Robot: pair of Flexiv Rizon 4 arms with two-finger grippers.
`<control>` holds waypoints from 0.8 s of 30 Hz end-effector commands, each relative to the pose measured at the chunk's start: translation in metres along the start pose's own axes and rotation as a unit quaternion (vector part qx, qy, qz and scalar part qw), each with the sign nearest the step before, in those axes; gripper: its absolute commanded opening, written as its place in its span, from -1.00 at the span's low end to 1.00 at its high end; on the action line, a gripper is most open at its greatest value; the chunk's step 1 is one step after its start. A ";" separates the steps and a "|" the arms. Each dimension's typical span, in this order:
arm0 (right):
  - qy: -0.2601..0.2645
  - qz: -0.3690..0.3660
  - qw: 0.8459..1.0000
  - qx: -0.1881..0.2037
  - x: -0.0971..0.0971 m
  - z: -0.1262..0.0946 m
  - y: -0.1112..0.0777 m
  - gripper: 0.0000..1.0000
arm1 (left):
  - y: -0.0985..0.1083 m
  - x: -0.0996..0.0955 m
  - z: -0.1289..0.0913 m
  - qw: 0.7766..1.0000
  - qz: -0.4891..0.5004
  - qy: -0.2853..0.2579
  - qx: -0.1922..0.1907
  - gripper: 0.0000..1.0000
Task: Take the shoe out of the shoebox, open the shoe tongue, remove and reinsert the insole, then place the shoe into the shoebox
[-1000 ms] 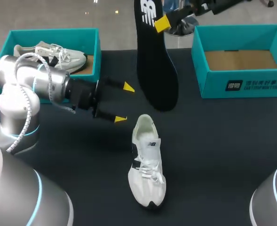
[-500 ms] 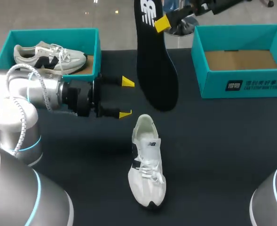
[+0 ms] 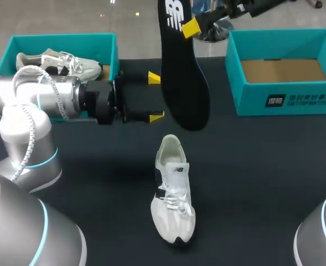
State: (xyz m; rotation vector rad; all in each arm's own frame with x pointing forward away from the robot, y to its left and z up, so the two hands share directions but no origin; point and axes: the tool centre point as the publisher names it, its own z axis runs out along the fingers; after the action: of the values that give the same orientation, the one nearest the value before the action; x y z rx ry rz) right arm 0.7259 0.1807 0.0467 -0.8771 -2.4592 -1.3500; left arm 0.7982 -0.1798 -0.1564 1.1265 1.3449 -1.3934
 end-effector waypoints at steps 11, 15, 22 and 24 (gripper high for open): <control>0.000 0.000 1.000 0.001 0.000 0.001 0.001 -1.00 | 0.017 -0.016 0.009 1.000 0.001 -0.005 0.001 1.00; 0.000 0.000 1.000 0.001 0.000 0.001 0.001 -1.00 | 0.017 -0.016 0.009 1.000 0.001 -0.005 0.001 1.00; 0.000 0.000 1.000 0.001 0.000 0.001 0.001 -1.00 | 0.017 -0.016 0.009 1.000 0.001 -0.005 0.001 1.00; 0.000 0.000 1.000 0.001 0.000 0.001 0.001 -1.00 | 0.017 -0.016 0.009 1.000 0.001 -0.005 0.001 1.00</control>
State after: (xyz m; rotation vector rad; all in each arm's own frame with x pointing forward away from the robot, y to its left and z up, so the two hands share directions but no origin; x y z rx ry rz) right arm 0.7259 0.1807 0.0467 -0.8771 -2.4592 -1.3500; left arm 0.8173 -0.1883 -0.1432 1.1209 1.3357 -1.3996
